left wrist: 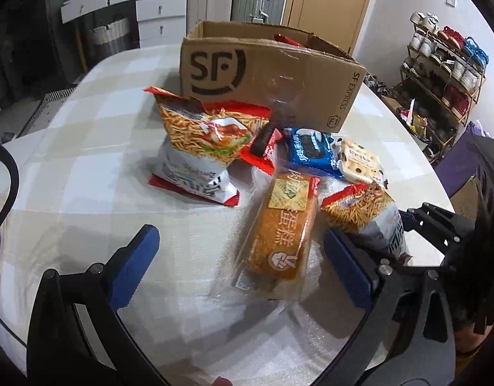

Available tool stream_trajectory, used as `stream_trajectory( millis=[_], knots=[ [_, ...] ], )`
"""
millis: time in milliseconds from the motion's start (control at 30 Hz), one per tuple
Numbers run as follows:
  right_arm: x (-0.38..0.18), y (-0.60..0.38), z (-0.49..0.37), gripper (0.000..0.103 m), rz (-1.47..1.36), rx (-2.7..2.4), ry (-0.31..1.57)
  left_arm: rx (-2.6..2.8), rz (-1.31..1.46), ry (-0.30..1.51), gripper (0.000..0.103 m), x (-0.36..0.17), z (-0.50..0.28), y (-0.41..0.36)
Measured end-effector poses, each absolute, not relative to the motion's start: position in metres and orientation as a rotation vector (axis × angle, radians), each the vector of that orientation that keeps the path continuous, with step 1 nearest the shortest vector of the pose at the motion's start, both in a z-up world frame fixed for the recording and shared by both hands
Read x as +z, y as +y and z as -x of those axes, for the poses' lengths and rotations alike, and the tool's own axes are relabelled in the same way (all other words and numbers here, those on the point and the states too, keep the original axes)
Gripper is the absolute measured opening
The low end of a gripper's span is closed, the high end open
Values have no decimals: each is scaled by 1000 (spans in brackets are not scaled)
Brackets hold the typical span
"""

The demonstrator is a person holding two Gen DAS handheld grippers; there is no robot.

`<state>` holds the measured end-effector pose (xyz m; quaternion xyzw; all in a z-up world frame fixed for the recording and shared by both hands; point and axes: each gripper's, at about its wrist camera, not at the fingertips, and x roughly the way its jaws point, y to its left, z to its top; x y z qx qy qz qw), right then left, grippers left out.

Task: Organize snacks
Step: 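Grasp noodle-snack bag with right tool while left tool grasps cake loaf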

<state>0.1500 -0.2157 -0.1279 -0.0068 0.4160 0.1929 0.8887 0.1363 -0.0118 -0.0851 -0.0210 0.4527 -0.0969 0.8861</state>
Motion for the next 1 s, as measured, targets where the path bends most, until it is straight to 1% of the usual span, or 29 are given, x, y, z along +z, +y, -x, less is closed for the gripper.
stream_trajectory(
  millis=[100,400,767,833,867,933,967,1000],
  knots=[
    [-126,-225,-147,53,-26,403,873,-234,84,959,102,-90,-141,-13],
    [-115,-244,-135,53,-93,400,852,-243,32,977,102,-102,-147,-37],
    [-115,-252,-135,53,-132,405,857,-246,92,1041,101,-119,-160,-36],
    [-115,-253,-136,53,-139,403,860,-270,139,1049,101,-121,-163,-33],
    [-116,-254,-137,53,-141,403,861,-273,154,1044,100,-121,-163,-32],
    [-116,-255,-137,53,-146,402,863,-290,193,1042,94,-121,-166,-29],
    [-116,-255,-137,53,-148,403,864,-287,196,1040,92,-121,-166,-28],
    [-117,-255,-137,53,-149,404,864,-289,198,1038,85,-121,-167,-29]
  ],
)
